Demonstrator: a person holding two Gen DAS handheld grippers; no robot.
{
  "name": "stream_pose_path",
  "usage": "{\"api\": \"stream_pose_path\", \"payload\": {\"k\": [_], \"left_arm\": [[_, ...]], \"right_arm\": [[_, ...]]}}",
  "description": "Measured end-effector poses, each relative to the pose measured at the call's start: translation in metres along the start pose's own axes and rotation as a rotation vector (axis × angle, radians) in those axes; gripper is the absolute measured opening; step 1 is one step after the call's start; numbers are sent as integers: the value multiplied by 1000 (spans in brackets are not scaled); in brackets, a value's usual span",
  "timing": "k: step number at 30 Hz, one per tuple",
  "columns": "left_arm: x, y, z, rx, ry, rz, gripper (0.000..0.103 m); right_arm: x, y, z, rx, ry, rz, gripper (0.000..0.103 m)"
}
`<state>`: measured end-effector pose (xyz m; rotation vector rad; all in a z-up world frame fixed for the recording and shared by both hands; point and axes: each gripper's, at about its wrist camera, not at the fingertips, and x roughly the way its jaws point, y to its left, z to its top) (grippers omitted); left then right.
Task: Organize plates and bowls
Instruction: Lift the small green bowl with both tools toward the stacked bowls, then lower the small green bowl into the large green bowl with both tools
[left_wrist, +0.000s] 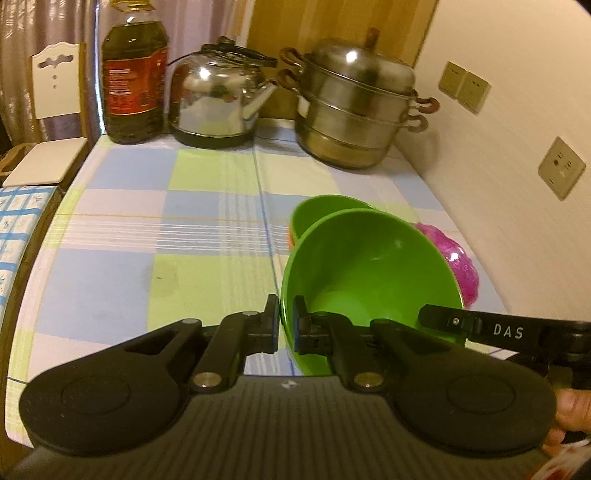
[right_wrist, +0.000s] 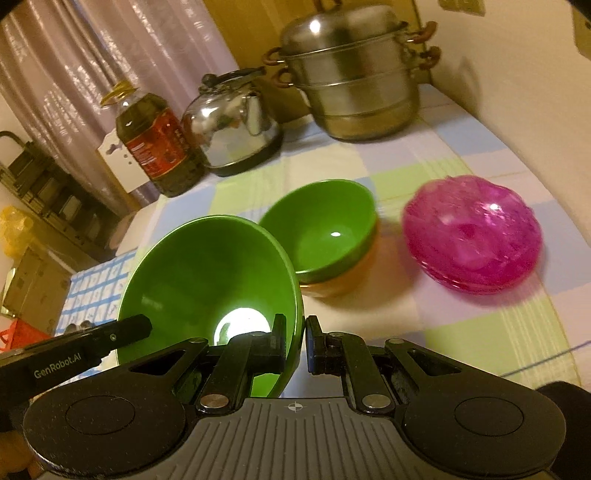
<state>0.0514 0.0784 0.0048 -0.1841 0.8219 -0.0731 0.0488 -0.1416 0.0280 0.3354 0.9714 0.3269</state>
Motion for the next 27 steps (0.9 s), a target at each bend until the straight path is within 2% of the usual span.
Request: {"api": "stream_pose_path", "payload": {"k": [13,27], "left_arm": [[14,-25,0,34,30,-37,6],[30,-37,21,46,34,-63,6]], "right_arm": [[-18,-28,1,46,-21,-29,10],[-18,-46,28,66,-49,-35,10]]}}
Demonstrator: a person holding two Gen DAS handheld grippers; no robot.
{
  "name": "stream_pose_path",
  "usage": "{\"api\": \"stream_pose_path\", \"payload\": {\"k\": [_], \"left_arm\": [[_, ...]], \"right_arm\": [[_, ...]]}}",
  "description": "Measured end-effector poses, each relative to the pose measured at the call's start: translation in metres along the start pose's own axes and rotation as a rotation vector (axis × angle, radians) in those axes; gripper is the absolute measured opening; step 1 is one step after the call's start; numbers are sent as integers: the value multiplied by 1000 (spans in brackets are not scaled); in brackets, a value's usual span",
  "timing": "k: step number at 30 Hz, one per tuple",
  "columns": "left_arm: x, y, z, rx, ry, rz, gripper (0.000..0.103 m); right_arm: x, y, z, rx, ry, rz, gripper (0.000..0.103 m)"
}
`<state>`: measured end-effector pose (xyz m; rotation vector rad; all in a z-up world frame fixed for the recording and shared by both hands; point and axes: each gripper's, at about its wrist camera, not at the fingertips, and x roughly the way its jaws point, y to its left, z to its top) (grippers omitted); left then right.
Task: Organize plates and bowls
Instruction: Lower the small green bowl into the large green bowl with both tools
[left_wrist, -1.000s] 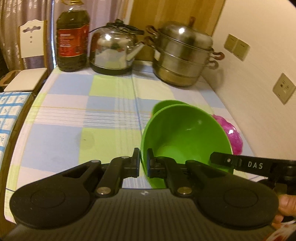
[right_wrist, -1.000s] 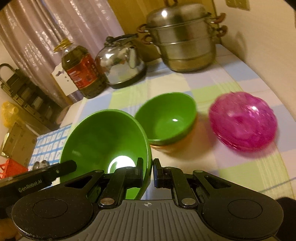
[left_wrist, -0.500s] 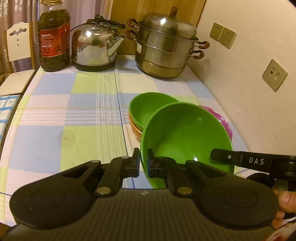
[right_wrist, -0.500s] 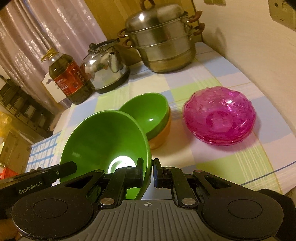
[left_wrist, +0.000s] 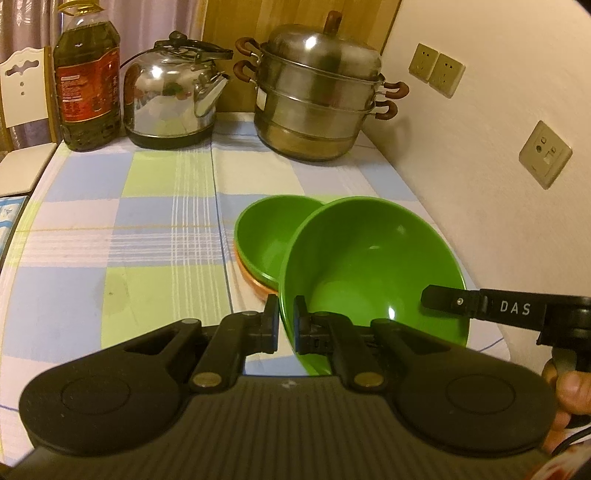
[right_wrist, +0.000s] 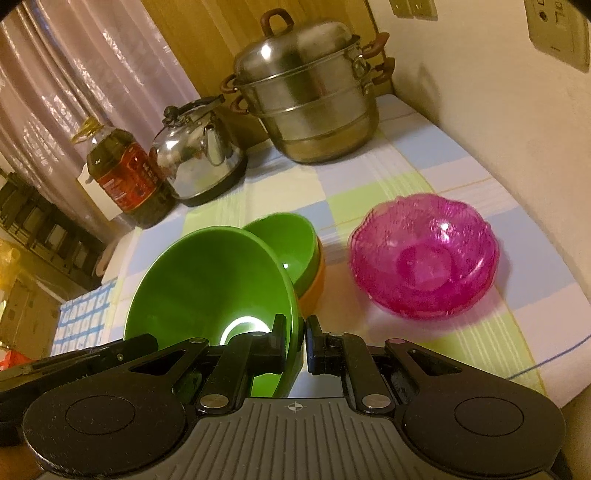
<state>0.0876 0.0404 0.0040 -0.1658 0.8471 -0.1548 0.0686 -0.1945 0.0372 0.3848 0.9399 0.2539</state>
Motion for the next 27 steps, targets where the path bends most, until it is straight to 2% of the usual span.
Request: {"api": "stream_pose_path", "payload": {"k": [12,21,27], "left_arm": [[22,7,41,-34,-19,-21,6],[51,23,72,-58,-15,-6,6],[75,36,75,-83,11,2,6]], "right_arm": [[20,1,41,-26,-14,2,10],[63,10,77,-72,16,-7,10],[94,11,86,-104,56,-23,10]]}}
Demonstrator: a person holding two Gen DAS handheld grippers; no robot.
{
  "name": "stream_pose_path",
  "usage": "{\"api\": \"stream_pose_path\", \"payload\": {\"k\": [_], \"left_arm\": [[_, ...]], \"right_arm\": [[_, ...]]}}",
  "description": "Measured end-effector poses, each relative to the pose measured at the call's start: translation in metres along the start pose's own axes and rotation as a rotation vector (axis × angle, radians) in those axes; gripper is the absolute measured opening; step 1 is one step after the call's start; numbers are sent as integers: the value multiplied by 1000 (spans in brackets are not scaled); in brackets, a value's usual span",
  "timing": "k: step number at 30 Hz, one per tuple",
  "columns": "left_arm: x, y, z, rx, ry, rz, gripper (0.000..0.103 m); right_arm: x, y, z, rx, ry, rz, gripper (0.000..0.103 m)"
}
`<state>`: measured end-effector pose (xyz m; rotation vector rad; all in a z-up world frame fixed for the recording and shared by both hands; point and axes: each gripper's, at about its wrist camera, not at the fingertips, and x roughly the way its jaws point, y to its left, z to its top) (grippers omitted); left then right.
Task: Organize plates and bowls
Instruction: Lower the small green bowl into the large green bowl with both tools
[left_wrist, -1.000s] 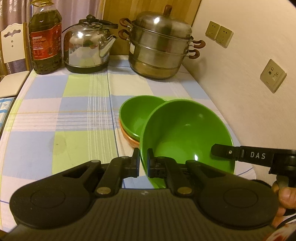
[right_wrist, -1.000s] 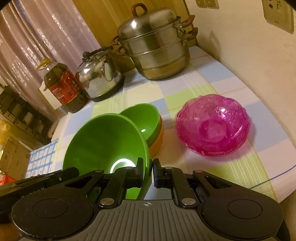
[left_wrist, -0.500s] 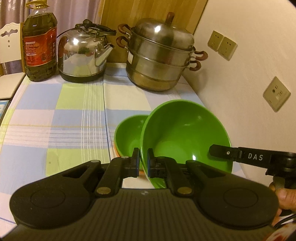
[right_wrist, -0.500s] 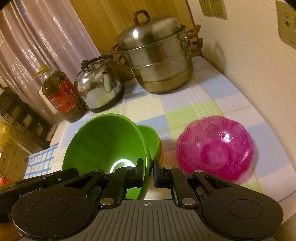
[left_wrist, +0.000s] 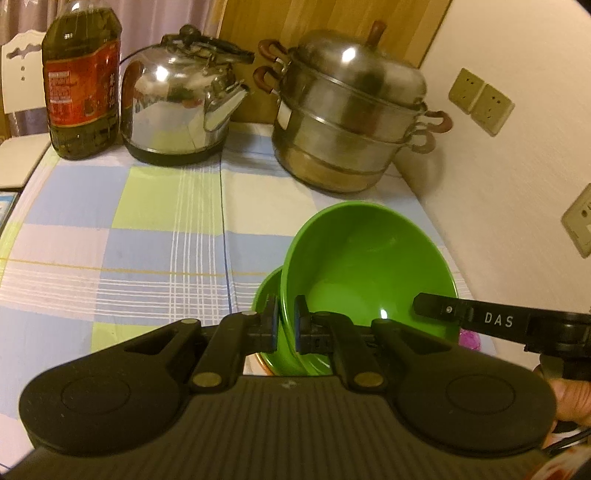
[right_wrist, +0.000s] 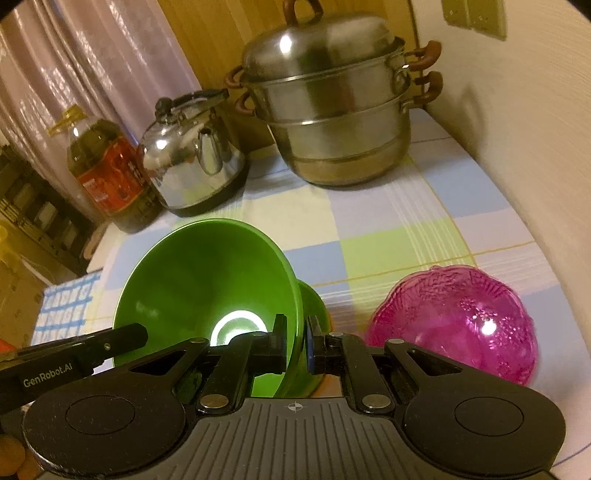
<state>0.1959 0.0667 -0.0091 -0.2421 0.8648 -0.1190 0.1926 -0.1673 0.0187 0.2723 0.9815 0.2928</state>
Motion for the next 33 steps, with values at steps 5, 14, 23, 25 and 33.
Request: {"api": "stream_pose_path", "payload": {"k": [5,14,23,25,33], "left_arm": [[19,6,-3,-9,27,3,6],[38,13,-9,-19,54,3,6],[46,18,-10,-30,62,4,6],[47,18,-11,-32,64,5,6],[48,17,-11,-24,62,11,6]], "right_arm": [[21,-3,1,-12,30,-15,10],[42,-5,-3,-38,57,-37,10],[51,-3,-6,-62,64,-50,10],[53,-3,-6,-61,65,-49,10],[55,-2,-8,-70,62,-51,10]]}}
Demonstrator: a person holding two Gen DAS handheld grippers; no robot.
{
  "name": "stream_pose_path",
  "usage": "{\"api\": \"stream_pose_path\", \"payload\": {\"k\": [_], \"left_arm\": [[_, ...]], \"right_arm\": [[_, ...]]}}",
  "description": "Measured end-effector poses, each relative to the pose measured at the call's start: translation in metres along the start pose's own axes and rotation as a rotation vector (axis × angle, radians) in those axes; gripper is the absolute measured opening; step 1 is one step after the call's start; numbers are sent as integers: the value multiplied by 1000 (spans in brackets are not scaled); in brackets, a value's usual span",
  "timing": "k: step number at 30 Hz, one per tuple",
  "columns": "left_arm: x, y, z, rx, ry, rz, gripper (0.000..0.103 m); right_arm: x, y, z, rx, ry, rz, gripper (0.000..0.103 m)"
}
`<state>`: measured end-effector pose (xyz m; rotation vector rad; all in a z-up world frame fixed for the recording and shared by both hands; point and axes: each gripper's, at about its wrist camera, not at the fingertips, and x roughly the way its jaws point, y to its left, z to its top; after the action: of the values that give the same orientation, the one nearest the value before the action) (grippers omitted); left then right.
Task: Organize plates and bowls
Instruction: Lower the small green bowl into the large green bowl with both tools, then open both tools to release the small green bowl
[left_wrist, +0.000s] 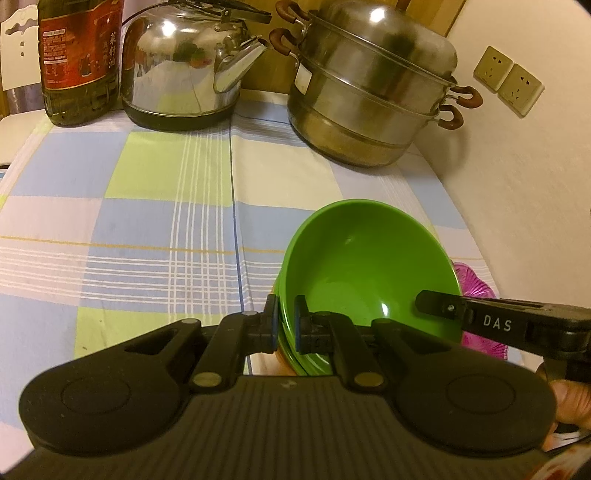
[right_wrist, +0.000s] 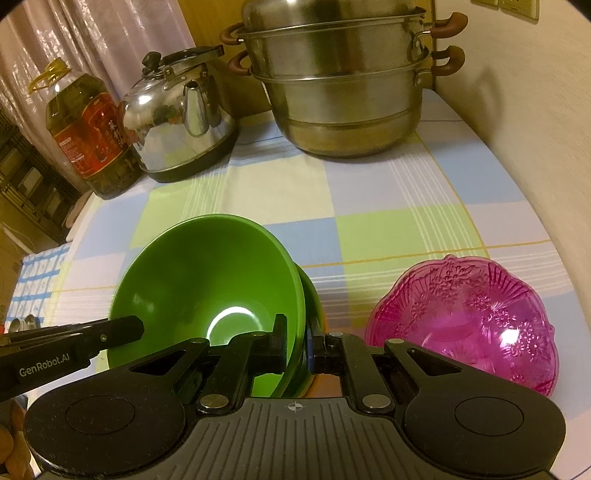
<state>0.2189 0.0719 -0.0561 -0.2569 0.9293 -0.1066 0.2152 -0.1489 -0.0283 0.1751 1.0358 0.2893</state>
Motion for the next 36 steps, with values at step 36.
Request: {"api": "stream_pose_path", "payload": {"k": [36], "left_arm": [[-47,-2,-23,-34,-80,13,17]], "right_arm": [[-42,-27,-22,112,-80,45,31]]}}
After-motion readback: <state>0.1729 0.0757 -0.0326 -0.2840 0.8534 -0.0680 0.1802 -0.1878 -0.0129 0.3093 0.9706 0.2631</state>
